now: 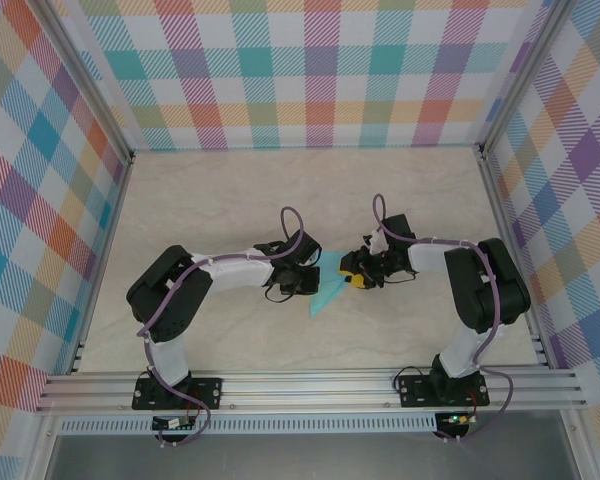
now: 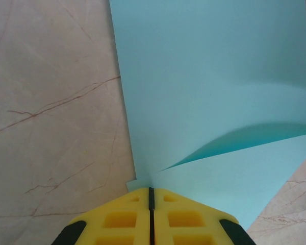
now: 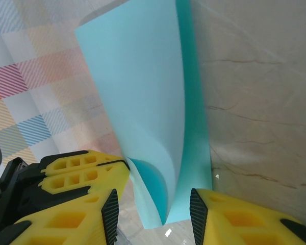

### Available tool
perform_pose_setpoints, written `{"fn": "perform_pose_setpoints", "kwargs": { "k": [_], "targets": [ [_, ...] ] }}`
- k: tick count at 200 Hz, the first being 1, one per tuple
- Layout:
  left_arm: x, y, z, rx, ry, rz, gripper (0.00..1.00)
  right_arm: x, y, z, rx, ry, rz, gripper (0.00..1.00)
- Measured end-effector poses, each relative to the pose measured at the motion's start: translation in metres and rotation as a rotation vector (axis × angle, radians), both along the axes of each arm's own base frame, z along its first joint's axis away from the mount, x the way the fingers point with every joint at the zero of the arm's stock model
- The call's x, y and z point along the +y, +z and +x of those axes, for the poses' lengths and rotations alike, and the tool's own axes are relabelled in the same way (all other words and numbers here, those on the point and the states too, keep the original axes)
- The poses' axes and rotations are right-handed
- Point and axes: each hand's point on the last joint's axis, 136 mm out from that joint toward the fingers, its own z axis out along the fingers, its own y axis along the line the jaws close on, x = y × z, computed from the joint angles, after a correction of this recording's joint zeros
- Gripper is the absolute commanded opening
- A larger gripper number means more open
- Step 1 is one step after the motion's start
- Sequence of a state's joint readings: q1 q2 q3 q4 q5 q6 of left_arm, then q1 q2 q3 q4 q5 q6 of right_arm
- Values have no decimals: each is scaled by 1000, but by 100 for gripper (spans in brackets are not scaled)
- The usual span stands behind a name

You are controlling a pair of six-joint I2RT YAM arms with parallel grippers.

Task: Fold a paper plane with a square sheet of paper (pick it up from the middle)
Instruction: Fourth fold the wing at the center of the table.

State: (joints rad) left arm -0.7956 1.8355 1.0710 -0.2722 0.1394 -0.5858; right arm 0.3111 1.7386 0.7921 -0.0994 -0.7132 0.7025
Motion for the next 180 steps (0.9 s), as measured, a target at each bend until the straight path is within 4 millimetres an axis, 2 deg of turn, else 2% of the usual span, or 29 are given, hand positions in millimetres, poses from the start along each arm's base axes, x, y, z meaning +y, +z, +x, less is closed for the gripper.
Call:
{"fn": "perform_pose_setpoints", "kwargs": {
  "k": [42,64,92,119,147,161,180],
  "targets": [
    [0,0,0,-1,0,-1,9,9,3,-5,-1,37,21,41],
    [0,0,0,-1,0,-1,12,17,4,-5,-9,63,27,35],
    [-2,5,2,-14,-2,-14,22,23,4,-5,-20,89,25,26],
    [-4,31,3,-60,0,-59,36,23,2,-8,-10,96,19,21],
    [-6,64,-1,-147,-7,-85,42,23,2,-10,-3,97,17,19],
    [-10,69,-11,-174,-24,-63,45,23,2,-9,-2,98,17,18],
    [-16,64,-29,-187,-58,-15,48,23,3,-9,-1,98,17,17]
  ]
}}
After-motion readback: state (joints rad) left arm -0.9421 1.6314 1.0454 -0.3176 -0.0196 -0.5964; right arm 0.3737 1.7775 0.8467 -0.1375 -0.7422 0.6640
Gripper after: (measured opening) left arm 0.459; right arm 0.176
